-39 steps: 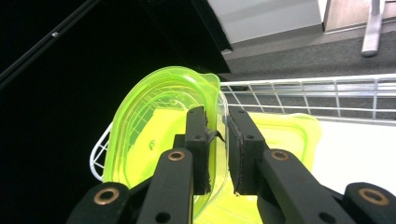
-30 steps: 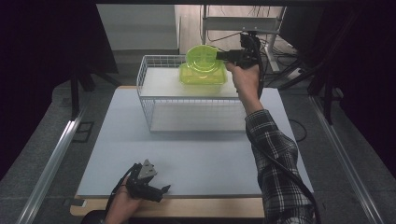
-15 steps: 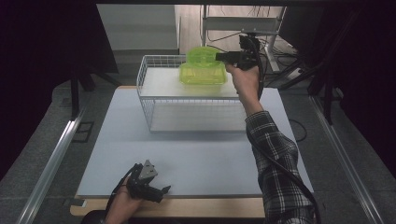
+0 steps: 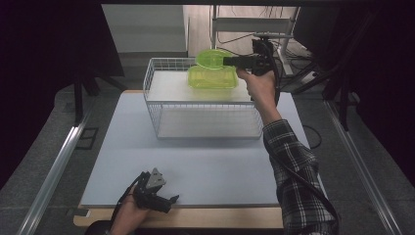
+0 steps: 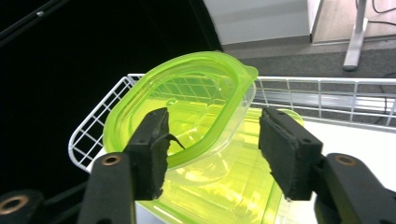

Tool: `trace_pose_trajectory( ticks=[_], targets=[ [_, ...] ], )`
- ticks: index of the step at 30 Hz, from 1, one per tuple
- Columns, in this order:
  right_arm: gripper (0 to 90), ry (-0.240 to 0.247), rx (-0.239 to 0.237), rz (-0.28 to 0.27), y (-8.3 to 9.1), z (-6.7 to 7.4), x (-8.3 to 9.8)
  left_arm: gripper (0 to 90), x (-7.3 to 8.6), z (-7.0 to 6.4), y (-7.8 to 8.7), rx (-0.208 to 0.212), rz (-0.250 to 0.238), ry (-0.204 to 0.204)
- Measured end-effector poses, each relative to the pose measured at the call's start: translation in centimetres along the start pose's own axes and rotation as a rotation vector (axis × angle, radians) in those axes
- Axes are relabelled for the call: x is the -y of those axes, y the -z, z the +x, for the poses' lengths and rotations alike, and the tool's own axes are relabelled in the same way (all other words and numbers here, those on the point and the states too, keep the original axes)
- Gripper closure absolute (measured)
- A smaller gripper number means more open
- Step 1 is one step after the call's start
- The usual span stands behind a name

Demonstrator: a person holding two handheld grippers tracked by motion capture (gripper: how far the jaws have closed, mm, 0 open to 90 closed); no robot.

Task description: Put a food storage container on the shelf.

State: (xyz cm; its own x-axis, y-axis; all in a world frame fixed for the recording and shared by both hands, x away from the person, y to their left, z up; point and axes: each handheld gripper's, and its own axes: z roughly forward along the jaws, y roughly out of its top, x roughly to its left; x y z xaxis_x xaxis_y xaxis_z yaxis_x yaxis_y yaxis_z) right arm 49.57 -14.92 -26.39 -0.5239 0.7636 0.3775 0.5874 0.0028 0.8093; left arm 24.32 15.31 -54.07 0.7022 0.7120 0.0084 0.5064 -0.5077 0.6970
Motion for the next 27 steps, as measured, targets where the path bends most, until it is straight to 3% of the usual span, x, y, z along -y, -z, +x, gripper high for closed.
trace_pose_trajectory(
  ticks=[9,27],
  targets=[
    [31.3,0.057,-0.026,0.014,0.6,0.4,0.7,4.0,0.0,0.0,0.0,0.0,0.005,-0.002],
    [19.9,0.159,-0.061,0.054,1.9,0.8,3.3,3.8,0.0,0.1,0.1,-0.002,0.002,0.005]
  ],
)
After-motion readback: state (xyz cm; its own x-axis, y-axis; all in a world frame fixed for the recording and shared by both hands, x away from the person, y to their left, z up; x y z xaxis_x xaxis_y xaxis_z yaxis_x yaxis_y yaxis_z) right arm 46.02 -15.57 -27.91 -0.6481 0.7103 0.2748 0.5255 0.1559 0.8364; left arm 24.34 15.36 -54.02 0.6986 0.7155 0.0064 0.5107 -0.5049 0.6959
